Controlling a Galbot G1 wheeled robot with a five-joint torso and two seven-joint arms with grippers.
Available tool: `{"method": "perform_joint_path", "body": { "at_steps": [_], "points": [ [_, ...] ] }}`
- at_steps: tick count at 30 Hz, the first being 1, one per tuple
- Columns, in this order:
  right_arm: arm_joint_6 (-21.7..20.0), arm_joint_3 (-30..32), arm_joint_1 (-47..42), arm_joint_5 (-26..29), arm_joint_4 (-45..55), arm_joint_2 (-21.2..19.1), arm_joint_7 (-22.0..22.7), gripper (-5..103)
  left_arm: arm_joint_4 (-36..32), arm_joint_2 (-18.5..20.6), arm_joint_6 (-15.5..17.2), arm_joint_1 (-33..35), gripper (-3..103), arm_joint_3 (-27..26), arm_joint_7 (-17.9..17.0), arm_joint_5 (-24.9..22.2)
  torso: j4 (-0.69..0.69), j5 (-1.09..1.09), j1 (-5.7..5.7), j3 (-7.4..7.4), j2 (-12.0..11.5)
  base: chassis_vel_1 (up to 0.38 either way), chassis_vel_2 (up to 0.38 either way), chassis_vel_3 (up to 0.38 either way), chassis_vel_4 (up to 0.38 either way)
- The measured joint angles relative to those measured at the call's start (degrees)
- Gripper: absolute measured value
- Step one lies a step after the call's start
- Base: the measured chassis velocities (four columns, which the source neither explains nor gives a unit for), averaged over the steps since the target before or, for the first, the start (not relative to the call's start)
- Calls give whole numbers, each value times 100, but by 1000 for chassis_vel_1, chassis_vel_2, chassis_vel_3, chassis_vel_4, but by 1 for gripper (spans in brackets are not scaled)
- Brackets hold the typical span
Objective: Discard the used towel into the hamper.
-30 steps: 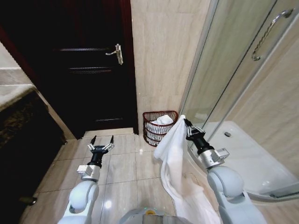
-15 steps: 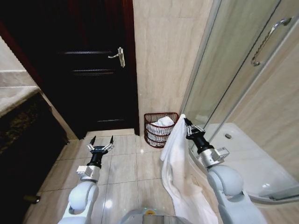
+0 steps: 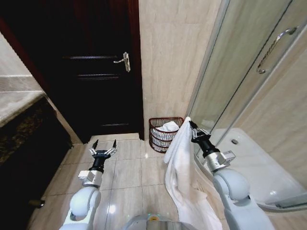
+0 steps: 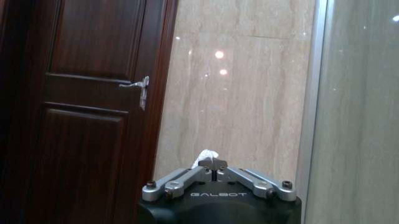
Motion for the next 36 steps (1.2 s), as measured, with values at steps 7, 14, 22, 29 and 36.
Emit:
{"method": "perform_joint_path", "body": {
  "at_steps": [7, 14, 22, 29, 36],
  "points": [
    [1, 16, -1, 39, 52, -30, 44, 0, -9, 13, -32, 34, 100, -14, 9, 1, 0, -1, 63, 78, 142, 0, 0, 0, 0],
    [1, 33, -28, 43, 115, -25, 56, 0, -30, 29, -48, 48, 100, -32, 11, -1, 0, 0, 137, 195, 331, 0, 0, 0, 0],
    [1, 52, -71, 42, 174, -1, 59, 0, -85, 24, -79, 97, 100, -118, 18, -25, 0, 0, 216, 301, 516, 0, 0, 0, 0],
    [0, 52, -84, 41, 237, 6, 60, 0, -138, 9, -125, 172, 100, -206, 73, -56, 0, 0, 285, 389, 672, 0, 0, 0, 0],
    [-1, 69, -130, 39, 289, 18, 60, 0, -187, -7, -163, 241, 100, -254, 115, -69, 0, 0, 374, 502, 875, 0, 0, 0, 0]
  ]
}}
